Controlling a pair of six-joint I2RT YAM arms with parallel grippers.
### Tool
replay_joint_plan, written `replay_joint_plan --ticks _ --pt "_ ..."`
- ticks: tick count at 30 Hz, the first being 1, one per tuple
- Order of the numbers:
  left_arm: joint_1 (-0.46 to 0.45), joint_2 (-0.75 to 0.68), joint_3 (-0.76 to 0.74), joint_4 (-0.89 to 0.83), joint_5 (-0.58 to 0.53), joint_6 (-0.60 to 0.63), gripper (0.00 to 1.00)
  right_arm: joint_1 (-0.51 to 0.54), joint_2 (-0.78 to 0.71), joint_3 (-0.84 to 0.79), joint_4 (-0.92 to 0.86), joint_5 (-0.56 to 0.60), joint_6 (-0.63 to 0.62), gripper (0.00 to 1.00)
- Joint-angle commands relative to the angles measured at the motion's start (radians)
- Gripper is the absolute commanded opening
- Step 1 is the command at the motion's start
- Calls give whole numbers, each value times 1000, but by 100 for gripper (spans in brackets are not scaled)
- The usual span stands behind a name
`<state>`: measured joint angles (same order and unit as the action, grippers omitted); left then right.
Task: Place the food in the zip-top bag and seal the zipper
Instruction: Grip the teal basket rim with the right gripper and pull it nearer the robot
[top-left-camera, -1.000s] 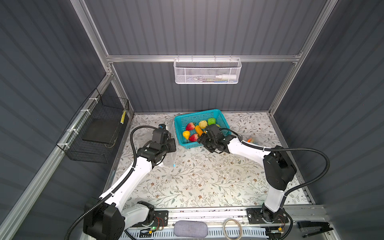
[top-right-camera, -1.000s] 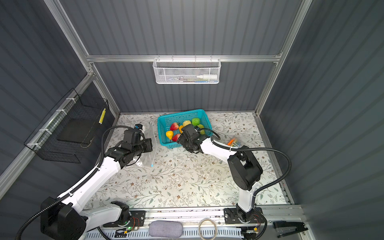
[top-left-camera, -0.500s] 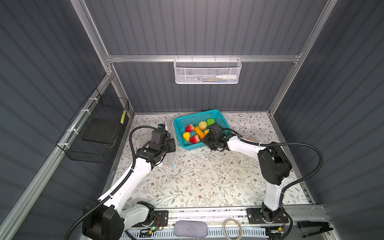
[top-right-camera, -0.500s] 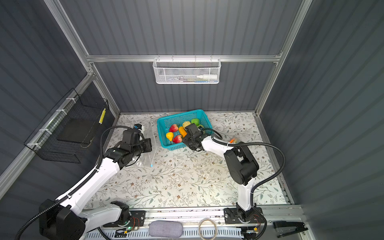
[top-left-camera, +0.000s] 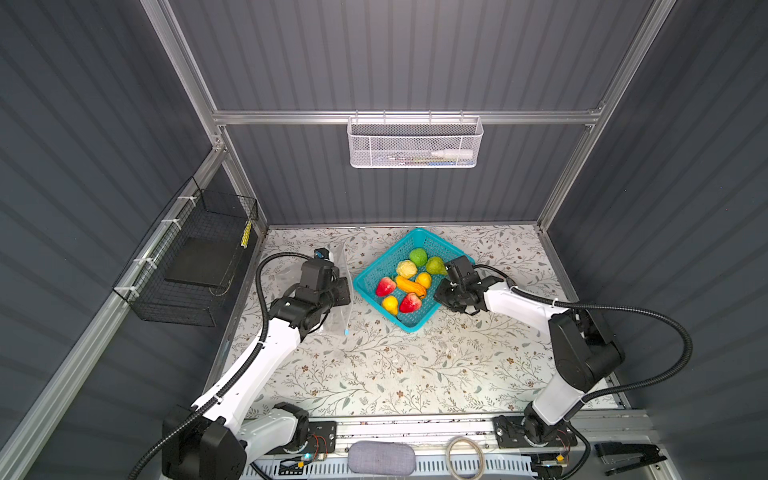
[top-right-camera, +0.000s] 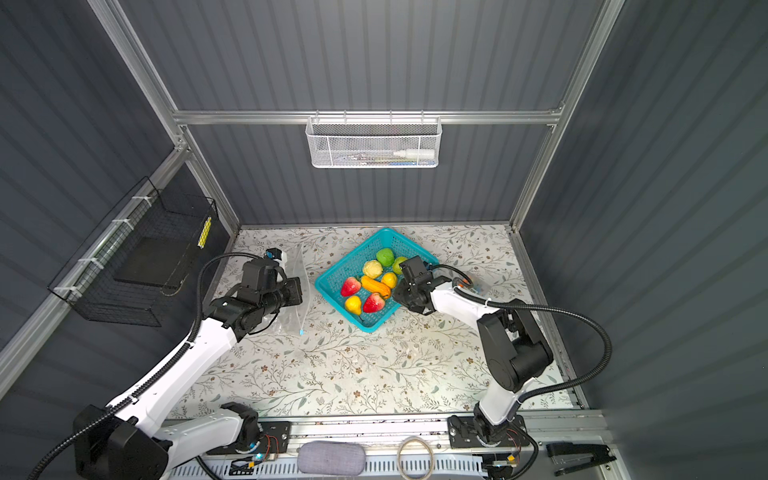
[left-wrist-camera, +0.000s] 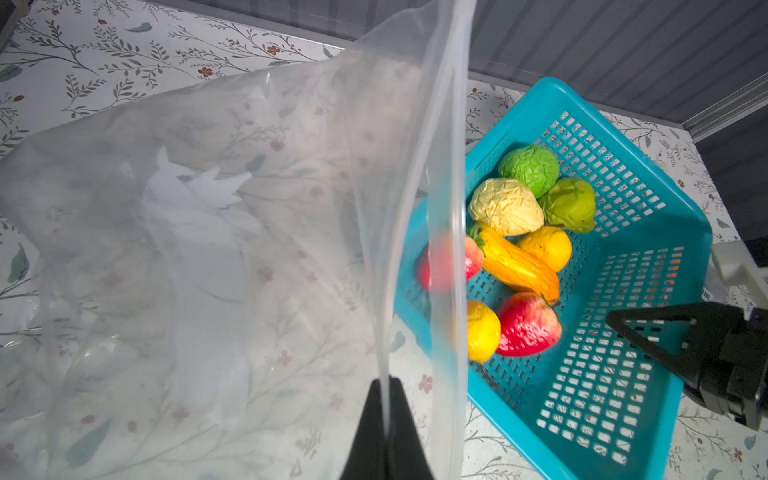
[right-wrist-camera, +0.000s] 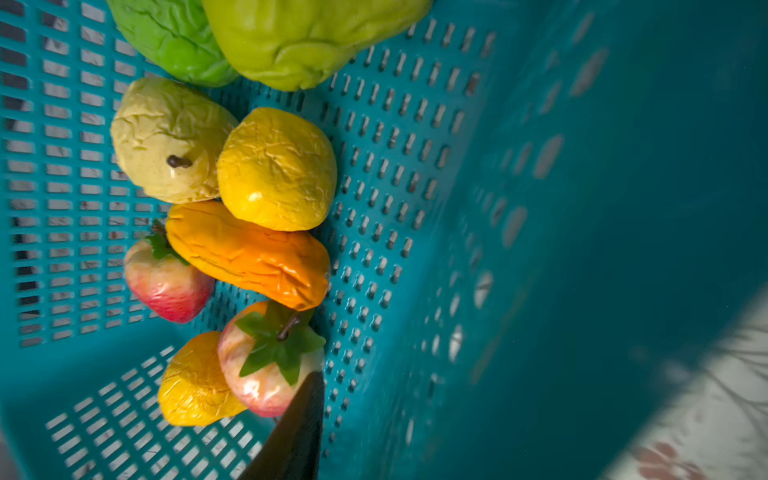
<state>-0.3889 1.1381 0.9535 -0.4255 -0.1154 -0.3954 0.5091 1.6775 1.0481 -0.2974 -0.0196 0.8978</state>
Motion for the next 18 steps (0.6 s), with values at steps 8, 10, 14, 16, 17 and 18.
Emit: replay_joint_plan --ticks 8,10,14,16,17,18 --pt "7 -21 23 -46 -2 7 0 -37 -48 -32 -308 198 -467 40" --pt "7 -11 27 -45 8 7 0 -37 -43 -24 -338 244 -559 38" --pt "7 10 36 -48 31 2 0 -38 -39 -8 -385 312 -692 32" --pt "7 18 40 -47 39 -2 0 -38 -45 6 -404 340 -721 30" --pt "7 20 41 -47 41 -5 0 -38 -51 14 -409 351 -736 30" --pt "7 23 43 -48 42 -6 0 -38 -57 22 -412 360 -751 31"
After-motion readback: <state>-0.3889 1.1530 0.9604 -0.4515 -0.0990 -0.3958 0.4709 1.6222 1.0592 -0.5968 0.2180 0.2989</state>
